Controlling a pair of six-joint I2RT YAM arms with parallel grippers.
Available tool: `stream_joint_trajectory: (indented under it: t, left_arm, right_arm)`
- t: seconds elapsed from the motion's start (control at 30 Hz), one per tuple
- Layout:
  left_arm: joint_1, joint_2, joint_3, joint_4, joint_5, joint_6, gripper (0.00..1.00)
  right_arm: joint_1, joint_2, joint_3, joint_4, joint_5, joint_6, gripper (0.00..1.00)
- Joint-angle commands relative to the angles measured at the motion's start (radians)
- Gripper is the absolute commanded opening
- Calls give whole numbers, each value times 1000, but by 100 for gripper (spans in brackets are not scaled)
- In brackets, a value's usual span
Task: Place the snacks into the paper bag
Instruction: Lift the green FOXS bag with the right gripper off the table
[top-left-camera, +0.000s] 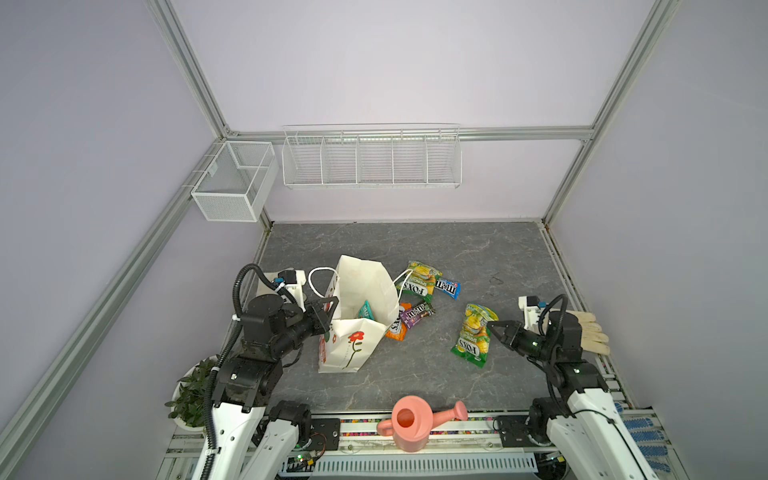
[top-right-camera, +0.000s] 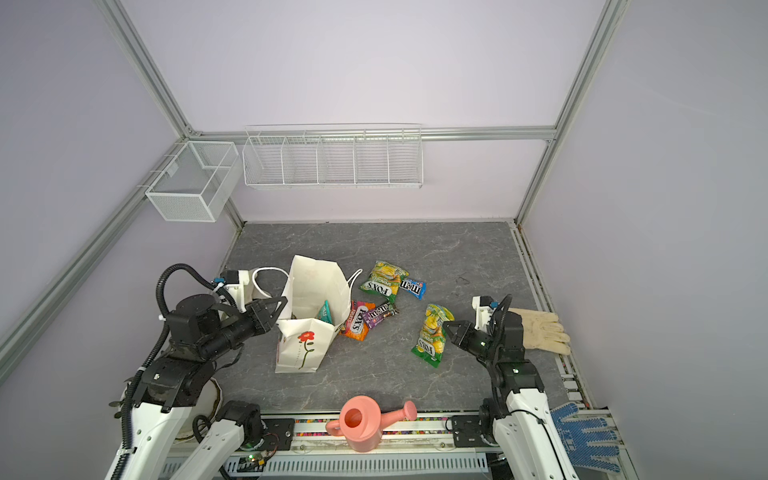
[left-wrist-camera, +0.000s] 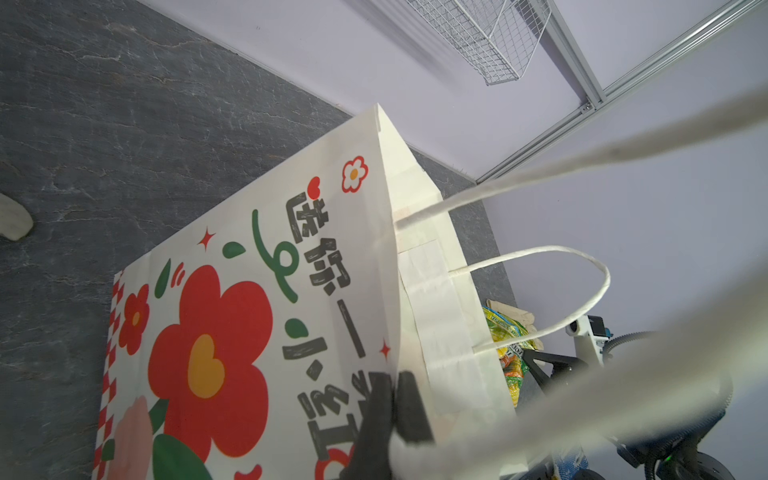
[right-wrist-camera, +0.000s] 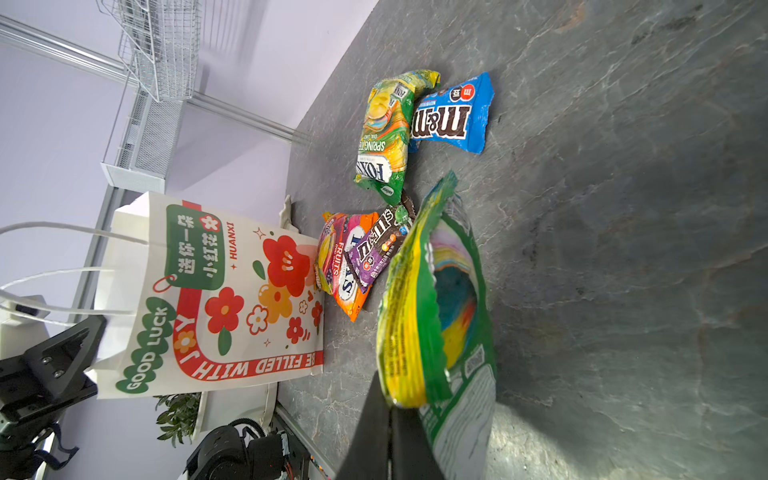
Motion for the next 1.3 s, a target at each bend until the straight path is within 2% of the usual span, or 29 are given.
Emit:
stream_joint_trajectory:
  t: [0.0, 0.47, 1.27]
  left_arm:
    - [-6, -11, -3, 26, 3, -10, 0]
    - [-7, -3, 1, 36, 6, -12, 0]
    - [-9, -8, -15, 41, 7, -17, 0]
  right_arm:
    - [7, -19, 32, 84, -50, 27, 6]
    - [26, -19, 49, 203, -104, 82, 6]
    - [157, 26, 48, 442, -97, 163, 6]
